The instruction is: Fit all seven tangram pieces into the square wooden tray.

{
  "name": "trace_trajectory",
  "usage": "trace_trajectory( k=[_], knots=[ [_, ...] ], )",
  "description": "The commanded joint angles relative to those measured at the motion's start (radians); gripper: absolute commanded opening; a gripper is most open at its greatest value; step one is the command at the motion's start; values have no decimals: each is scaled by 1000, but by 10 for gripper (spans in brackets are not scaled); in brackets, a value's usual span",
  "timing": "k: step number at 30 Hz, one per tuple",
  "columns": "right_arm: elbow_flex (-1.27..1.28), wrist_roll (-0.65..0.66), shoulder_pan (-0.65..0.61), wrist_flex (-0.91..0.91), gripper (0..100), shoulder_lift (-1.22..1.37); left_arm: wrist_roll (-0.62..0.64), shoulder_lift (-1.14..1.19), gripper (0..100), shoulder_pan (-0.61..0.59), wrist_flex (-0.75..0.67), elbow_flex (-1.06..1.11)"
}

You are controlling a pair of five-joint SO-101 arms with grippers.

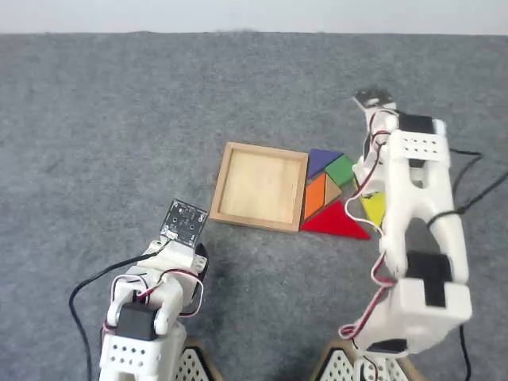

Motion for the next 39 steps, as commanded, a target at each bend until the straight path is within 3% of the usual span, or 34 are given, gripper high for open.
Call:
trace_trajectory(
  k=[1, 4, 11, 22, 39],
  knots=[
    [-12, -3, -25, 28, 241, -122, 6, -2, 88, 2, 5, -7],
    [-5, 25, -27, 18, 251, -104, 6, -2, 88, 2, 5, -7],
    [32, 66, -68, -54, 418, 38, 6, -2, 88, 2, 5, -7],
    [32, 75, 28, -174, 407, 237, 6, -2, 88, 2, 5, -7],
    [31, 130, 13, -257, 407, 318, 6, -2, 88, 2, 5, -7]
  ],
)
